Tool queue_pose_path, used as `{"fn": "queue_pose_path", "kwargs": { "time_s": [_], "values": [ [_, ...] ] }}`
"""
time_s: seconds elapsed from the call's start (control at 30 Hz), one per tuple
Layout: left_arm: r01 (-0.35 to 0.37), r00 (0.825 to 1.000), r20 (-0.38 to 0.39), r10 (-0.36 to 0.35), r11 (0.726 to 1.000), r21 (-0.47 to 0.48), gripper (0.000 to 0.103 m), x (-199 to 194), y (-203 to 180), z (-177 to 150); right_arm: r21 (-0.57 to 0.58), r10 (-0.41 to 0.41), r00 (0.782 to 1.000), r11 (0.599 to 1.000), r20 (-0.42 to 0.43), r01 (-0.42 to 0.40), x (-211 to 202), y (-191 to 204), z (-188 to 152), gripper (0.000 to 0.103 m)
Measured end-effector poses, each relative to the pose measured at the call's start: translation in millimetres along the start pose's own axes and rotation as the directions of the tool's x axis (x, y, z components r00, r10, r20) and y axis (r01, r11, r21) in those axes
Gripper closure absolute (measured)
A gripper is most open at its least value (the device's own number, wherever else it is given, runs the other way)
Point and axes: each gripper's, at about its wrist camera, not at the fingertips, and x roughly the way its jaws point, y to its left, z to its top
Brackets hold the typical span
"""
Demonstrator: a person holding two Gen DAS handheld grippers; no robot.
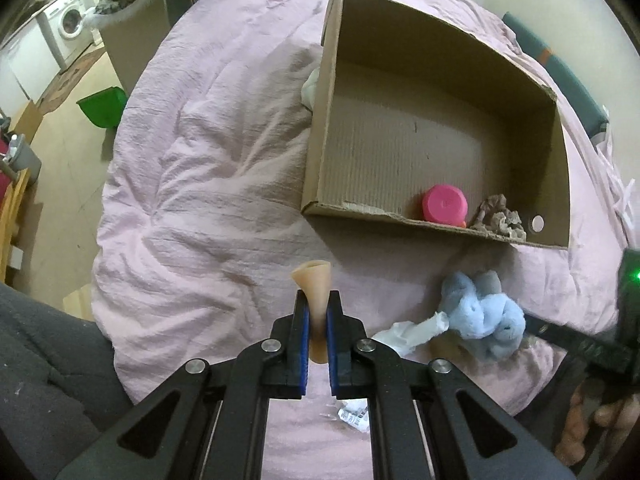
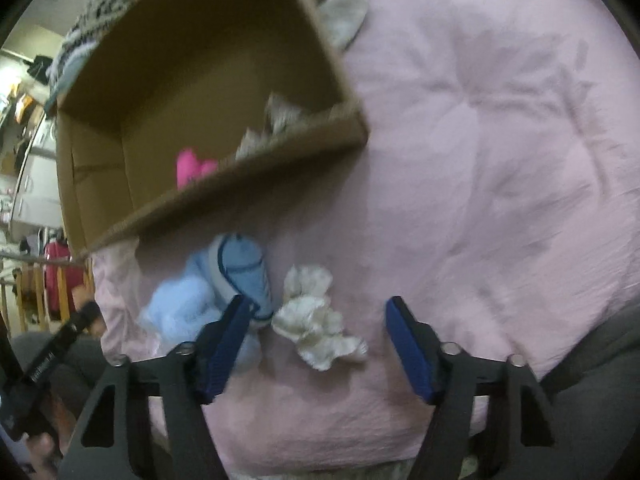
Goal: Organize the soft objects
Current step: 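Grasp the white scrunchies with the right tool, then place the white scrunchies in the box with the right tool while the left tool drops the tube in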
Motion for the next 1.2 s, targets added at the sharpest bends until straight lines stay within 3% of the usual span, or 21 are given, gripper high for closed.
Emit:
{"fn": "queue_pose_path", "kwargs": {
  "time_s": [0.1, 0.17, 0.23, 0.3, 0.67, 1.0, 1.2],
  "values": [
    [0.001, 1.0, -0.007, -0.001, 1.0, -0.012, 0.096, 3.2, 1.0, 1.3, -0.02, -0.034, 0.998, 0.999, -0.047, 0.033, 16.1, 5.0, -3.3, 0.046],
    [-0.001, 1.0, -0.008, 0.001, 1.0, -0.016, 0.096, 4.3, 1.3, 2.5, -0.033, -0.06, 0.997, 0.998, -0.057, 0.059, 23.3, 7.9, -3.8, 0.058],
    [-0.003, 1.0, -0.007, 0.003, 1.0, -0.014, 0.096, 4.5, 1.8, 3.1, -0.051, -0.09, 0.994, 0.995, -0.065, 0.086, 27.9, 11.7, -4.2, 0.078],
    [-0.003, 1.0, -0.005, 0.003, 1.0, -0.013, 0.096, 4.9, 2.4, 4.4, -0.059, -0.1, 0.993, 0.994, -0.057, 0.097, 27.0, 15.0, -4.9, 0.083],
    [0.03, 0.998, 0.048, -0.029, 0.999, -0.02, 0.096, -12.0, 5.0, 5.5, -0.1, -0.006, 0.994, 0.995, 0.11, 0.017, -34.0, 34.7, -19.7, 0.084],
    [0.051, 0.993, 0.112, -0.049, 0.999, -0.018, 0.096, -32.5, 8.7, 8.4, -0.157, 0.086, 0.978, 0.986, 0.19, -0.056, -98.3, 47.1, -7.9, 0.084],
    [0.038, 0.99, 0.136, -0.041, 0.999, 0.023, 0.096, -36.9, 6.3, 8.0, -0.211, 0.164, 0.957, 0.971, 0.239, -0.114, -108.9, 60.3, 1.3, 0.084]
  ]
}}
